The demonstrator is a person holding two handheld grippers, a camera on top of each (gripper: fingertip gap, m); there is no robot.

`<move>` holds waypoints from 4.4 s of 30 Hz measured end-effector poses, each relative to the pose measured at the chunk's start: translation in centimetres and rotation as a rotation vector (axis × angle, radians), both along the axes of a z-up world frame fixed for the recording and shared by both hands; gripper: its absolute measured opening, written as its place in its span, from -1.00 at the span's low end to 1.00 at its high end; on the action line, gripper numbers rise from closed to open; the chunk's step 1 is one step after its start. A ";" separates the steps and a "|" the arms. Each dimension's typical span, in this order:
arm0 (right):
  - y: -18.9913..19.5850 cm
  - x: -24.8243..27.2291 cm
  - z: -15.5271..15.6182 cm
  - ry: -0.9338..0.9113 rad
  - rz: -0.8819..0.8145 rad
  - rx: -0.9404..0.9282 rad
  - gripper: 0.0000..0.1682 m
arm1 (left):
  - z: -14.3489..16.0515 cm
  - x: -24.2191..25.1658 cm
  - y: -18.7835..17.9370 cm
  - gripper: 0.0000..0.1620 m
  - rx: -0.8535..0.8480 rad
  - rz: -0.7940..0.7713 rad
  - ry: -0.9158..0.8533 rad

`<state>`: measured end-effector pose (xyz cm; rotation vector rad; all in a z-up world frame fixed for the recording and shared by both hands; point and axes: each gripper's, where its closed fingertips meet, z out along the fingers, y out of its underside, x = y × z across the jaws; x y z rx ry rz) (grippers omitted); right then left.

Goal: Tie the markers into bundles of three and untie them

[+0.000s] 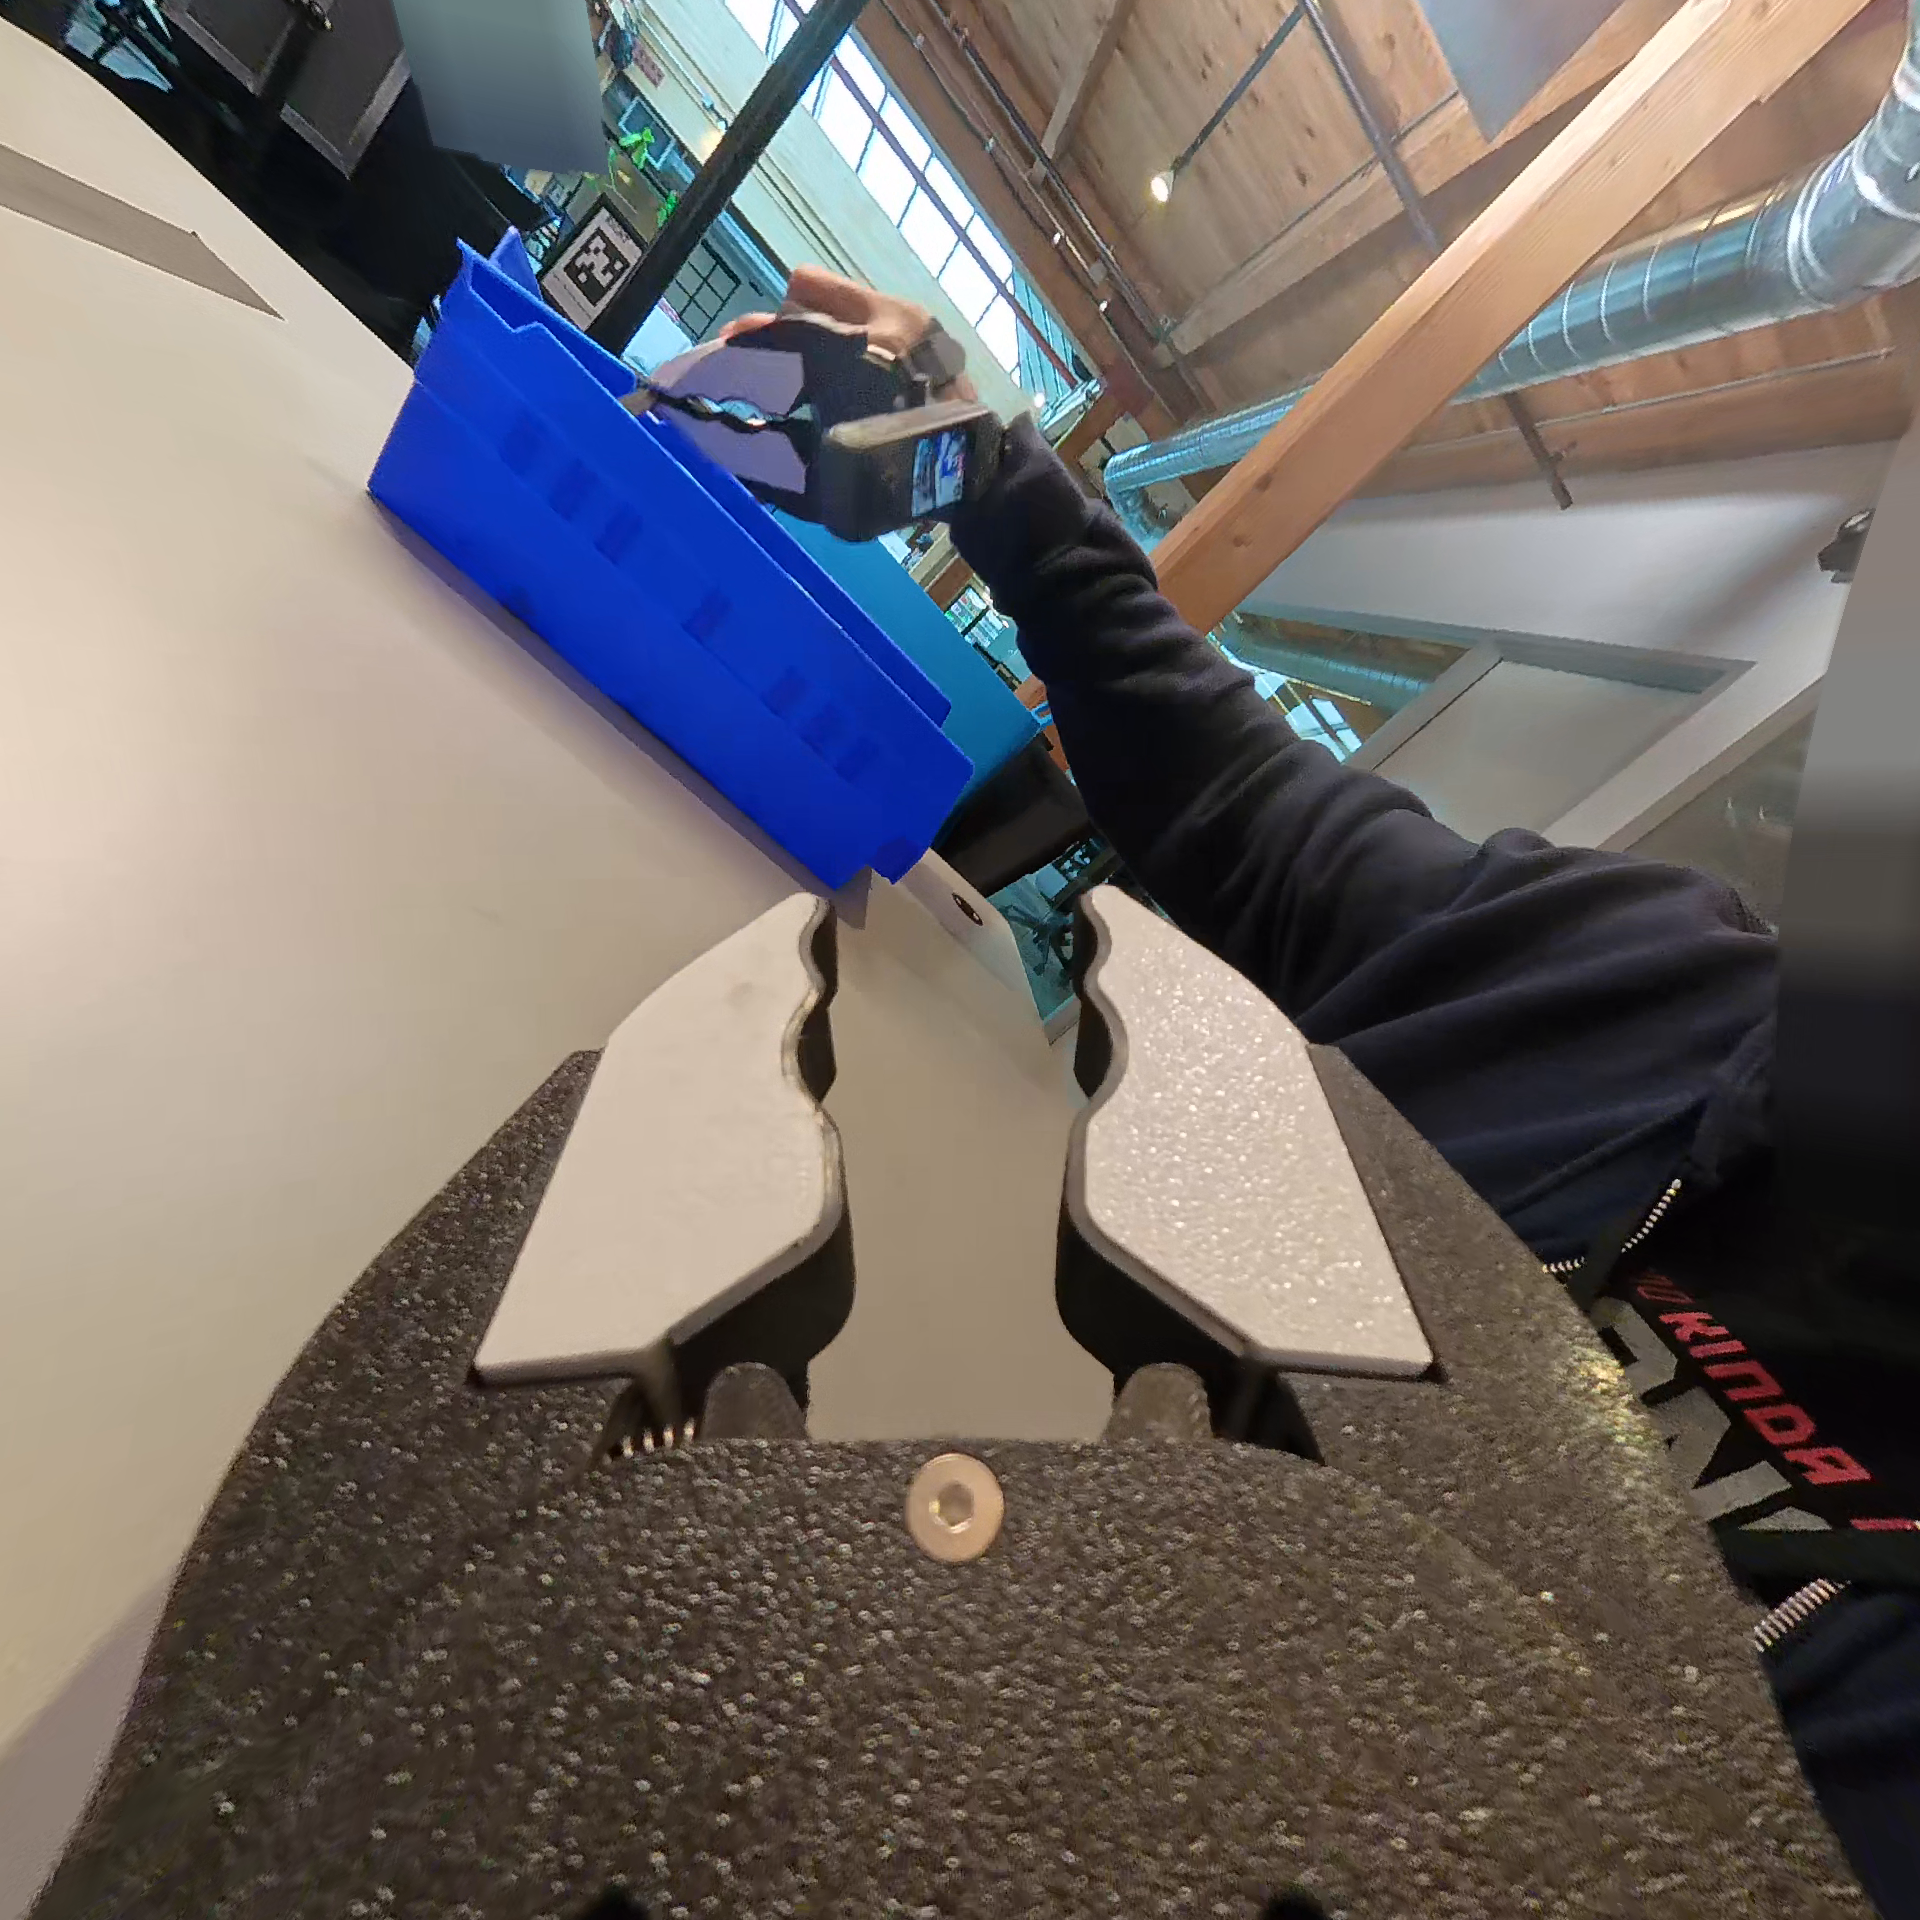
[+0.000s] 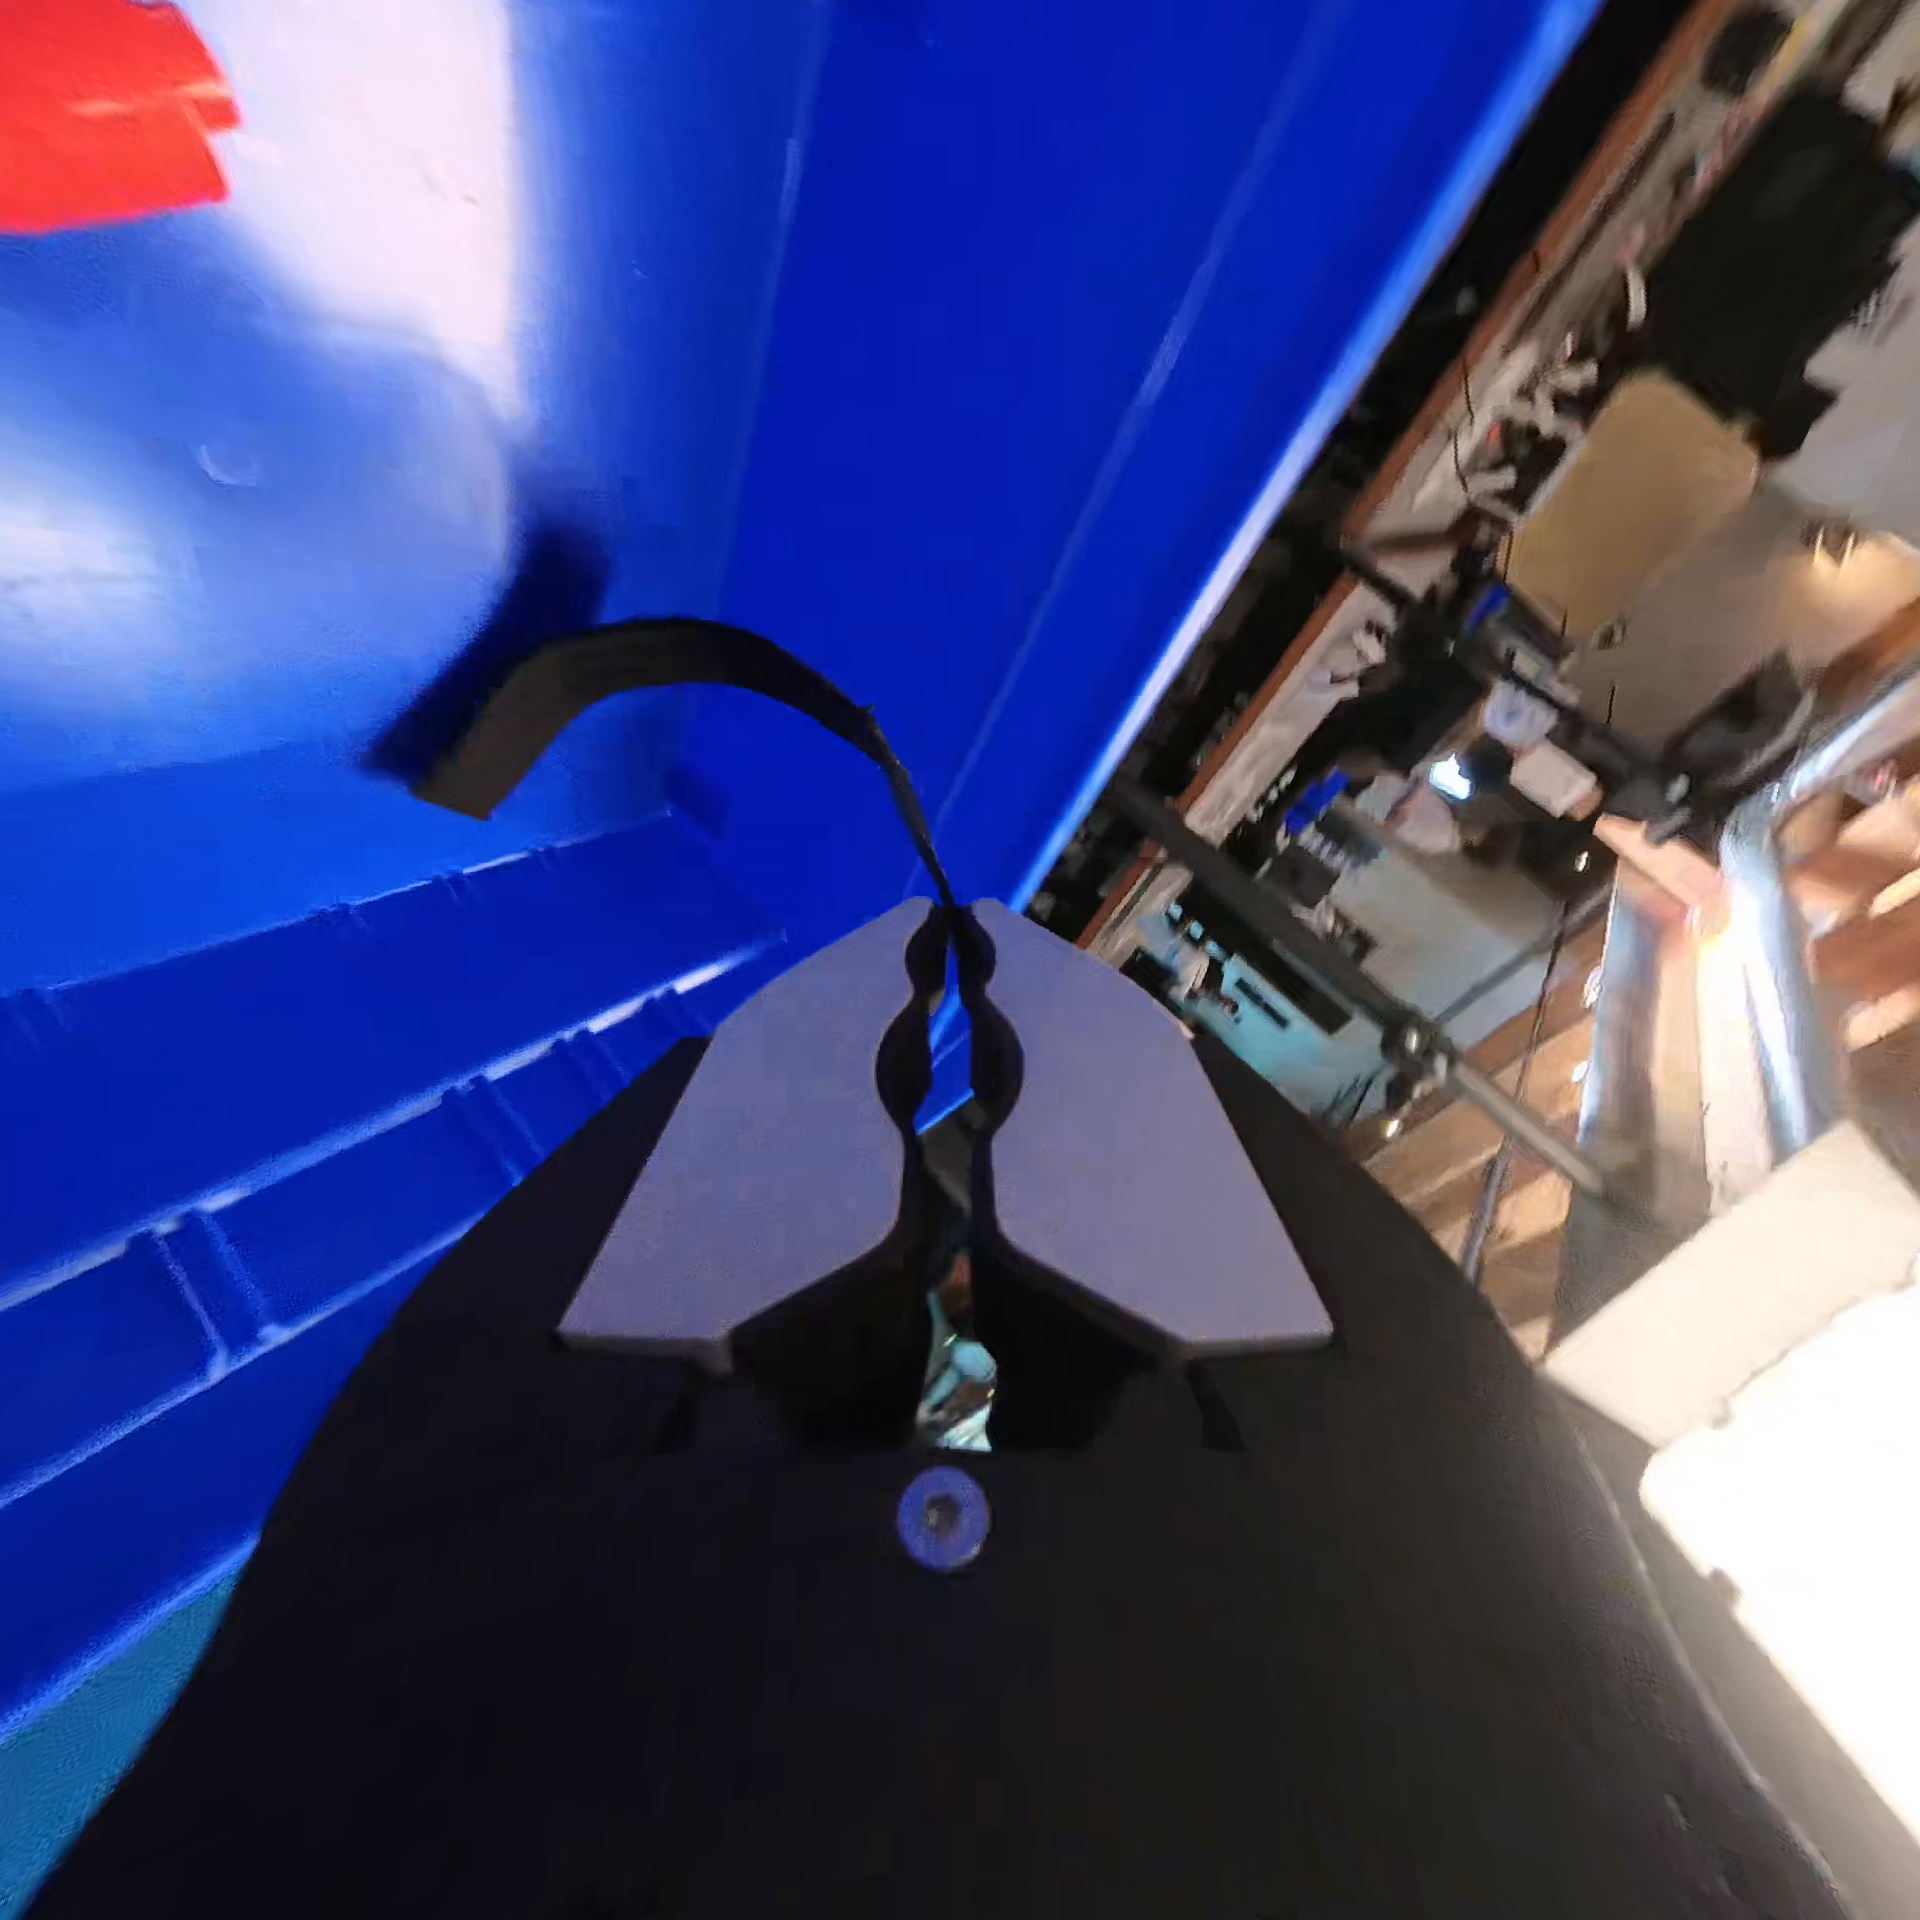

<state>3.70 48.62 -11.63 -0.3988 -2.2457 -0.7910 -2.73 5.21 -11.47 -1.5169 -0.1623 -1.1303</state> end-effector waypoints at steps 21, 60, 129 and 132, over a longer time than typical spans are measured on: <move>-14.1 -2.6 7.1 0.373 -0.160 -0.611 -0.72 | -0.6 -0.1 0.3 -0.50 -0.021 0.033 0.092; -39.2 -3.6 -10.6 0.217 -0.330 -1.455 -0.61 | -10.2 -31.6 -39.1 -0.26 -1.566 0.864 0.708; -39.7 -6.1 2.9 0.485 -0.122 -2.486 -0.82 | -2.5 5.3 1.1 -0.67 -0.096 -0.290 0.320; -39.7 -6.0 3.1 0.479 -0.113 -2.496 -0.81 | -2.5 5.3 1.2 -0.67 -0.088 -0.271 0.354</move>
